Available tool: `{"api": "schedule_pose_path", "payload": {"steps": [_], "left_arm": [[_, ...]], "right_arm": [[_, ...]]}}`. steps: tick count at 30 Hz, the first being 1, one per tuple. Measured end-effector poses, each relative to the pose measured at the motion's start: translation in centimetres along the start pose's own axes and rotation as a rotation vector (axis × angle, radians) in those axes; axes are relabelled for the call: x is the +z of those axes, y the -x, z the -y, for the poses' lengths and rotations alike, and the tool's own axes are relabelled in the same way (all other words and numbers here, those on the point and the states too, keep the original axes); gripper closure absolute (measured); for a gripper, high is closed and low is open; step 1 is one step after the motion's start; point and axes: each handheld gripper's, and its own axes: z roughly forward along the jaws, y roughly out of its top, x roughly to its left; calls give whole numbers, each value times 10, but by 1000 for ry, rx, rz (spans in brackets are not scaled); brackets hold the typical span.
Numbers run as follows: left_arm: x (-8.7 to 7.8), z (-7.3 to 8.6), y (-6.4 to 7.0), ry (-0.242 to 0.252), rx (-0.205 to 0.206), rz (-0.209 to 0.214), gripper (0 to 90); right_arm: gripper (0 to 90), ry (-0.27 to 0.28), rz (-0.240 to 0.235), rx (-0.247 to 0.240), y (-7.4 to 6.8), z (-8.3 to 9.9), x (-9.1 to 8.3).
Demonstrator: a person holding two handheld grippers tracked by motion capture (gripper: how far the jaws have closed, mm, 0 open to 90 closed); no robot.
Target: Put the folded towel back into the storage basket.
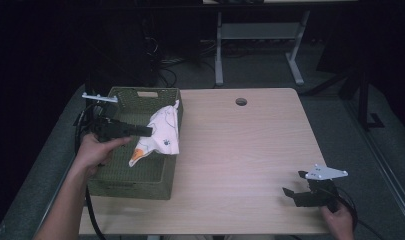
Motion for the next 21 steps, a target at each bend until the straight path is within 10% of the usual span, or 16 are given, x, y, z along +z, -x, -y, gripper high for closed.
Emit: {"api": "schedule_pose_path", "payload": {"steps": [21], "left_arm": [[-24, 12, -44, -60, -46, -103, 828]], "right_arm": [[137, -21, 17, 17, 3, 3, 3]]}}
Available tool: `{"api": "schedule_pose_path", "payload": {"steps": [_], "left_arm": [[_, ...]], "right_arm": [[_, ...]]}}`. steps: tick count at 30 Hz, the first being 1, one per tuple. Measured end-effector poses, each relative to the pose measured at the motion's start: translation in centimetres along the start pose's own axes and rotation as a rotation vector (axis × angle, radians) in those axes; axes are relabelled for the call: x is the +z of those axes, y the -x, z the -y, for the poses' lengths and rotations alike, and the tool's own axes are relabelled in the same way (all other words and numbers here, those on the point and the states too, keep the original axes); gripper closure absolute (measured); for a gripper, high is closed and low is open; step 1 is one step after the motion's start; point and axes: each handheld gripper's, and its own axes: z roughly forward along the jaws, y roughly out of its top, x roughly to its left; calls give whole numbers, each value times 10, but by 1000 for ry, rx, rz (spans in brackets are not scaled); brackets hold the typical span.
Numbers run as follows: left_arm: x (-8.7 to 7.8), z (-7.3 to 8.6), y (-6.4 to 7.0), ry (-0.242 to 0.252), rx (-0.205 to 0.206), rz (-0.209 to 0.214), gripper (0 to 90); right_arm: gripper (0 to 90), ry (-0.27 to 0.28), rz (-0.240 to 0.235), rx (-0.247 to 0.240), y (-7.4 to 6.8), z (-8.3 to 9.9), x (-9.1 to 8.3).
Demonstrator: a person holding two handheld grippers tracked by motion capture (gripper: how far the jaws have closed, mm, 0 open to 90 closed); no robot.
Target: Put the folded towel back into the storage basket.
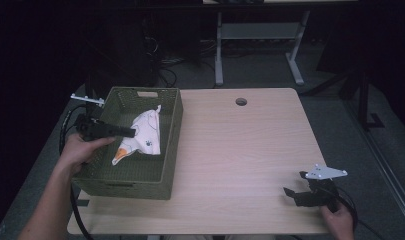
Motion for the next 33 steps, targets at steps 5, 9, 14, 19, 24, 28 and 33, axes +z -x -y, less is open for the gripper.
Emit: {"api": "schedule_pose_path", "payload": {"steps": [5, 9, 14, 19, 24, 28, 33], "left_arm": [[1, 0, -7, -20, -4, -10, 828], [4, -1, -13, -30, -13, -20, 828], [6, -2, -18, -47, -13, -34, 828], [7, -1, -23, -65, -13, -50, 827], [7, -1, -28, -80, -6, -67, 828], [10, 0, -31, -98, 3, -97, 828], [16, -2, -30, -176, 122, -284, 797]], "right_arm": [[136, -4, 2, 5, 1, 1, 0], [136, -8, 5, 7, 2, 1, 1], [136, -9, 8, 11, 3, 2, 1], [136, -6, 8, 12, 4, 2, 1], [136, 8, 11, 9, 4, 2, -2], [136, 11, 12, 10, 4, 2, -3], [136, 13, 11, 16, 4, 2, -3]]}}
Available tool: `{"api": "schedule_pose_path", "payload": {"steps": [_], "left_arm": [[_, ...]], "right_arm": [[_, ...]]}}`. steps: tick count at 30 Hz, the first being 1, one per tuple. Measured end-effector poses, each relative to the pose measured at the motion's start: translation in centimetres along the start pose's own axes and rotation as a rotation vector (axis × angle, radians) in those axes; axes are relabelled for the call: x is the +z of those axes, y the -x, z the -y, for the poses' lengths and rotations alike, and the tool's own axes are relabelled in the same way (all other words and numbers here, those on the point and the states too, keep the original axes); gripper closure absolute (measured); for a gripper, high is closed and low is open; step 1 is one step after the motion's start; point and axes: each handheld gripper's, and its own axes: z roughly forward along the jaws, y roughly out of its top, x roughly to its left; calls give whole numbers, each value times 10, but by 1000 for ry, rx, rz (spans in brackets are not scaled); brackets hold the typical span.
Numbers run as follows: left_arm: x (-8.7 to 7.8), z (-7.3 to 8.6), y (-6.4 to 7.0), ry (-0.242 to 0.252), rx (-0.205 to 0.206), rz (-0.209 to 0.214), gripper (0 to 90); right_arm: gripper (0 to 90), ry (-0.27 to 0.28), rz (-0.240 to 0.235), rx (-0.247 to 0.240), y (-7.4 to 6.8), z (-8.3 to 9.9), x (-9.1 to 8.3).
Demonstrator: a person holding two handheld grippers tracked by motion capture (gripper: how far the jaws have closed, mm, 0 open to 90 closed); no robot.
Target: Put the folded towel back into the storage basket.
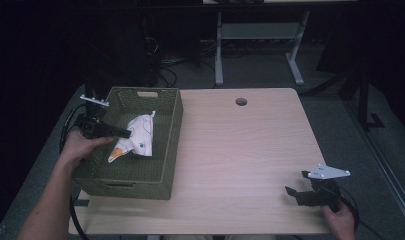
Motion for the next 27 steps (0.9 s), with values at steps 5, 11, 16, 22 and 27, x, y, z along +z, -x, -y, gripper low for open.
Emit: {"api": "schedule_pose_path", "payload": {"steps": [5, 11, 16, 22, 27], "left_arm": [[9, -2, 1, -64, 37, -102, 616], [22, -4, 8, -100, 33, -69, 602], [34, -4, 13, -142, 30, -44, 607], [57, -8, 21, -227, 54, -36, 577], [80, -11, 24, -297, 26, -44, 570]], "right_arm": [[136, 0, -3, -2, -1, 0, -1], [136, 0, -6, -7, -1, 0, -1], [136, 5, -12, -7, -2, 0, -1], [137, 7, -17, -10, -2, -1, -2], [137, 13, -17, -9, -1, -1, -3]]}}
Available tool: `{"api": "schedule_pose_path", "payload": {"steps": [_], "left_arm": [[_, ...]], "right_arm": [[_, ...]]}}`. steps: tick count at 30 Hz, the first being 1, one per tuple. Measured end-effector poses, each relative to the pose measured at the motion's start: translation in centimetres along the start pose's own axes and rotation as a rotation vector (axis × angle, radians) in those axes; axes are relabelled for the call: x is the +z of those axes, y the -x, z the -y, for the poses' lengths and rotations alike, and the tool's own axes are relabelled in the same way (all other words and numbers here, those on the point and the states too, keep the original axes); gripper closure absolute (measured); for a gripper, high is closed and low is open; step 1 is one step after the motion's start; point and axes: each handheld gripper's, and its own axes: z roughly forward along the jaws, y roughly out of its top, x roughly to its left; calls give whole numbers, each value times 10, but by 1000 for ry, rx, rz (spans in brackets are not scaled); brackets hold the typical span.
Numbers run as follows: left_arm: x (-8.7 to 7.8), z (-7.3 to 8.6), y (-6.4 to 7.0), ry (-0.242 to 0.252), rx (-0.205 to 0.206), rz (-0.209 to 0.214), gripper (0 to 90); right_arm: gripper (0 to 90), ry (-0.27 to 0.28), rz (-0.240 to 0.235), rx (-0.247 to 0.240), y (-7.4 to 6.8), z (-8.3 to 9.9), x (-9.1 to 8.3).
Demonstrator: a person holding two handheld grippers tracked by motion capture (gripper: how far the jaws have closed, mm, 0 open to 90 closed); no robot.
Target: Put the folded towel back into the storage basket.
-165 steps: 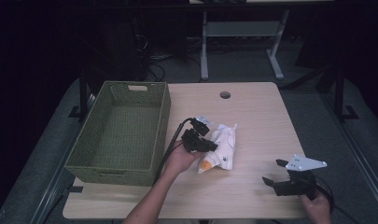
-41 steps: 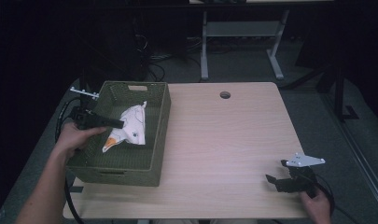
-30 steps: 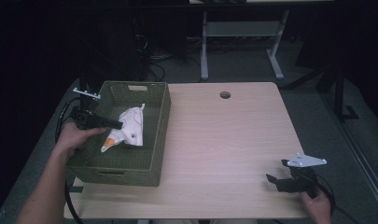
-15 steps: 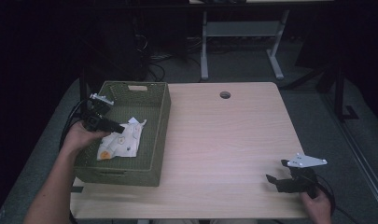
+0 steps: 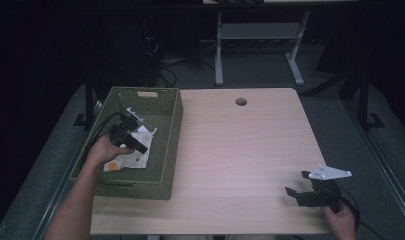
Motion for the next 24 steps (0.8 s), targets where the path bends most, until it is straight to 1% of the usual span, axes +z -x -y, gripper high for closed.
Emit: {"api": "schedule_pose_path", "payload": {"steps": [1, 2, 3, 5, 6, 8, 10, 13, 14, 15, 16, 18, 19, 20, 21, 24], "left_arm": [[4, -1, 0, -9, -3, -10, 564], [8, -3, -1, -30, -2, -16, 555], [11, -5, 0, -41, -15, -23, 545], [16, -7, 1, -52, -9, -37, 542], [18, -8, 2, -57, -13, -36, 540], [20, -9, 2, -66, -31, -58, 528], [23, -10, 1, -73, -47, -59, 519], [28, -9, 1, -104, -47, -72, 511], [31, -9, 2, -115, -52, -77, 506], [33, -9, 2, -126, -44, -92, 506], [35, -8, 4, -131, -47, -100, 505], [38, -8, 4, -131, -52, -102, 509], [39, -7, 4, -131, -51, -105, 518], [40, -7, 4, -133, -41, -121, 536], [40, -7, 5, -133, -47, -131, 567], [41, -8, 7, -137, -31, -149, 674]], "right_arm": [[136, 1, -1, -1, 0, 0, 0], [136, 1, -2, 1, 0, 0, -1], [136, 1, -4, -1, 0, 0, -1], [136, 3, -4, -4, 1, 0, -1], [136, 4, -6, -3, 0, 0, -1], [136, 5, -9, -7, 0, 0, -2], [136, 6, -13, -10, 0, 1, -2], [136, 6, -15, -12, -2, 1, -3], [136, 8, -16, -14, -2, 1, -3], [136, 8, -14, -17, -2, 1, -3], [136, 10, -16, -16, -2, 1, -3], [136, 12, -16, -17, -2, 0, -4], [136, 13, -16, -17, -2, 0, -4], [136, 14, -16, -16, -2, 0, -4], [136, 14, -17, -16, -2, 0, -4], [136, 12, -17, -16, -1, -1, -2]]}}
